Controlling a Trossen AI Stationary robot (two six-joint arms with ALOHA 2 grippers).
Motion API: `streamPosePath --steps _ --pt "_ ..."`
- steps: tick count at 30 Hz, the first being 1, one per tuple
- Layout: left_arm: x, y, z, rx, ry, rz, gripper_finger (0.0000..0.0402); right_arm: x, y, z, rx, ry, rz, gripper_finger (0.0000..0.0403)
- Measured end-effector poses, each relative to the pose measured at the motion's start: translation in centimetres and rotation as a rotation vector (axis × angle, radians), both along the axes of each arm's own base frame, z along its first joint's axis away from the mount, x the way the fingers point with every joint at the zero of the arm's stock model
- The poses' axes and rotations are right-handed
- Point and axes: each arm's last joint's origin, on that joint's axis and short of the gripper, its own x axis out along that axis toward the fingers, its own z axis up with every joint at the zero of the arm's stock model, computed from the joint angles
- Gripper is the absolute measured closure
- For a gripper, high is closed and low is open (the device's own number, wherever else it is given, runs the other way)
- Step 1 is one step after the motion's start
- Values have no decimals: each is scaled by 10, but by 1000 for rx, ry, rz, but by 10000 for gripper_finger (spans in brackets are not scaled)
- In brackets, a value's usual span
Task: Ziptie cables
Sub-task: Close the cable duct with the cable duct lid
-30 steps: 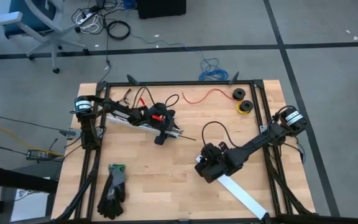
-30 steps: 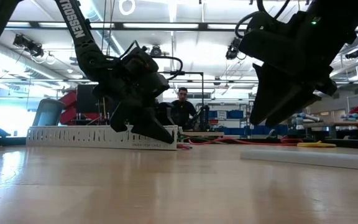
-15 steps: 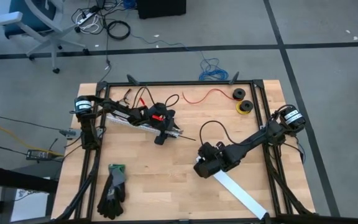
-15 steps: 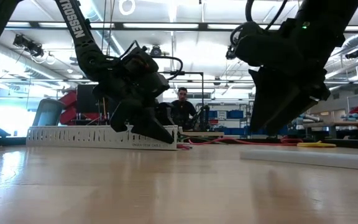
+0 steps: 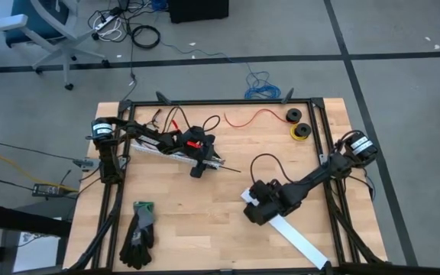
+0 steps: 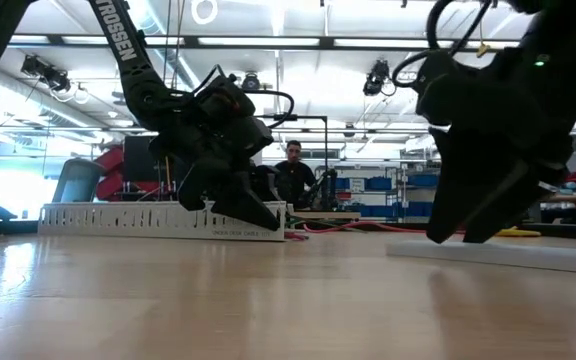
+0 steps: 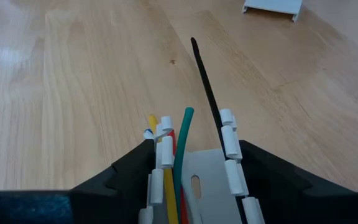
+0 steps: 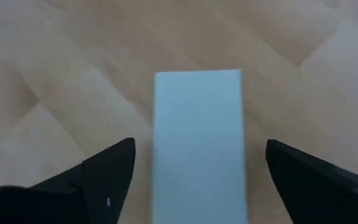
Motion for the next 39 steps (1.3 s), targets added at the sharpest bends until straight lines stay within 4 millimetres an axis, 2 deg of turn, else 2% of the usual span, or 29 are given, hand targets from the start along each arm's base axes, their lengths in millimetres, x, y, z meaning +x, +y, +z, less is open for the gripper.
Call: streamPosePath --steps 6,16,25,35,39 --pt "0 0 0 0 0 0 176 -6 6 -4 -17 -31 9 40" --pt "0 0 0 -2 1 -1 176 -9 7 -25 -78 45 55 65" --pt "-1 0 0 -10 1 -12 176 -10 5 -30 -166 74 120 108" --pt "-1 -1 0 -11 0 -14 176 1 -8 -30 -228 70 143 180" --pt "-1 -1 0 -10 -1 -15 176 7 -15 -30 -264 57 152 190"
